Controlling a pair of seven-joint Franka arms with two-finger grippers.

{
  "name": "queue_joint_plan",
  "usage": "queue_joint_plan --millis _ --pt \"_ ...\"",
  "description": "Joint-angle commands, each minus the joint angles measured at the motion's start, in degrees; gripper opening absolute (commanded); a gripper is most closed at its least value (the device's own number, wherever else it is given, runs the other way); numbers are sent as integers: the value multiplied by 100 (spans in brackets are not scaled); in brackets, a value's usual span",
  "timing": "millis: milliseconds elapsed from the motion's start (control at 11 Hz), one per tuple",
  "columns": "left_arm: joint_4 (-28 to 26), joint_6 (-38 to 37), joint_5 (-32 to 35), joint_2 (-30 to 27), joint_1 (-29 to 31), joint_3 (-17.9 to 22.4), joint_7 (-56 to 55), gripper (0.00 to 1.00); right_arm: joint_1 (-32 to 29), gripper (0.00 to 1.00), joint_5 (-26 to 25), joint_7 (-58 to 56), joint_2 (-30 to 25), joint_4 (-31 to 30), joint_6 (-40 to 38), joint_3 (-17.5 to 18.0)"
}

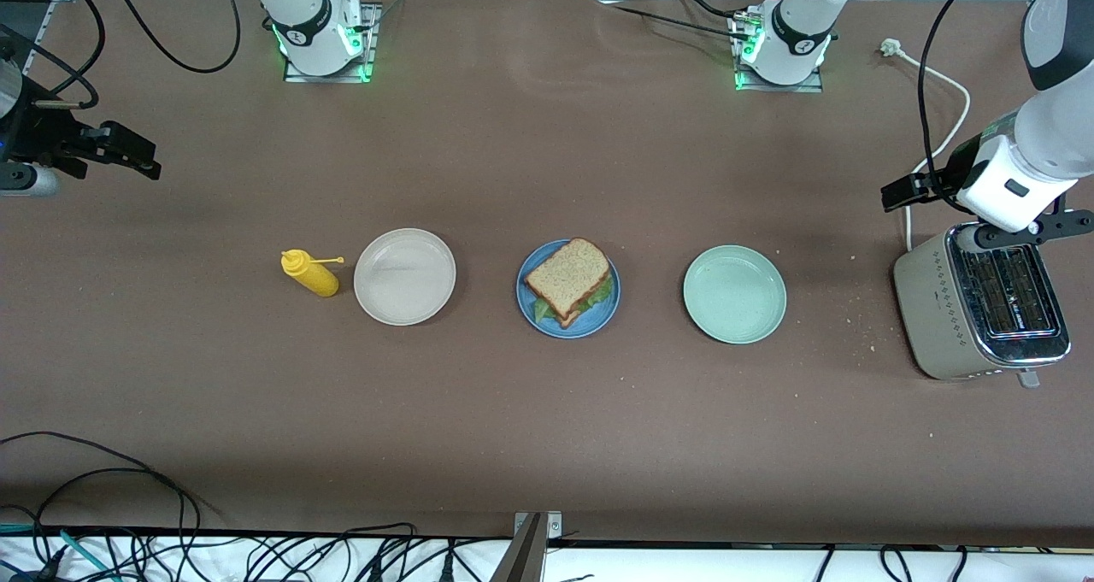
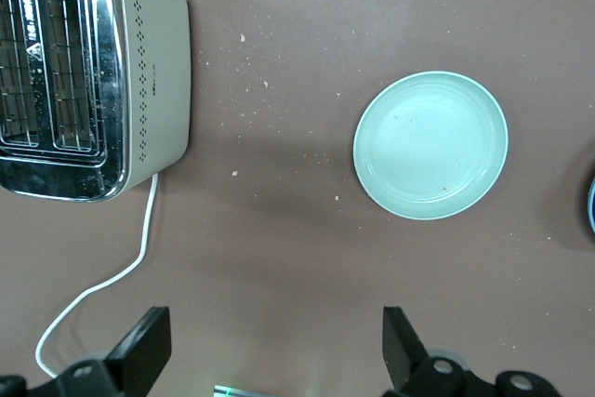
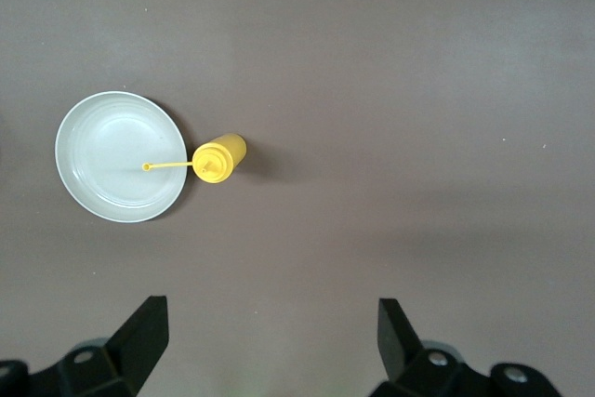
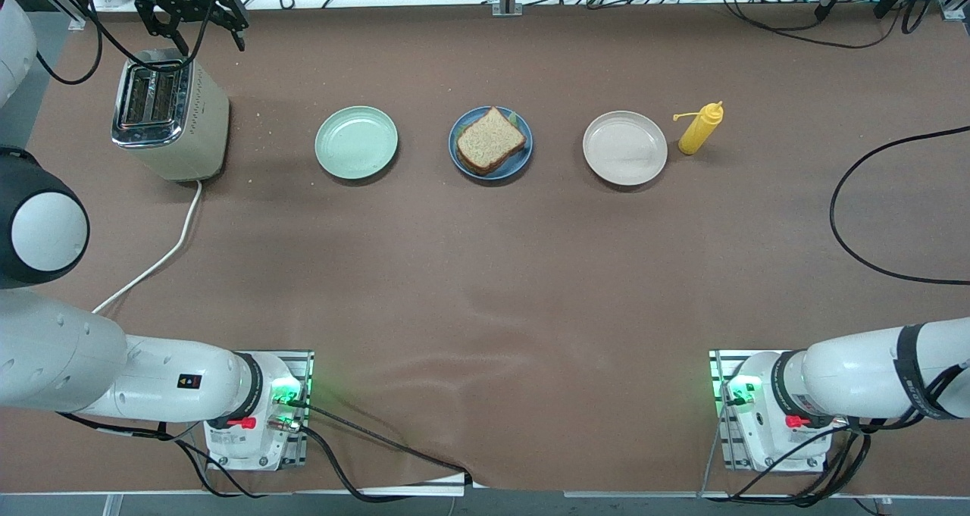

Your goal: Make sandwich in blue plate with both arms

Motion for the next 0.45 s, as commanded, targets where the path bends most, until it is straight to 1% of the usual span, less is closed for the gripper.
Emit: queue_joint_plan --millis 0,364 --pt "-147 116 -170 -190 -104 219 152 100 8 100 19 -66 40 140 -125 0" --pt "-120 81 -170 -190 -95 210 170 100 8 100 19 -66 40 140 -125 0"
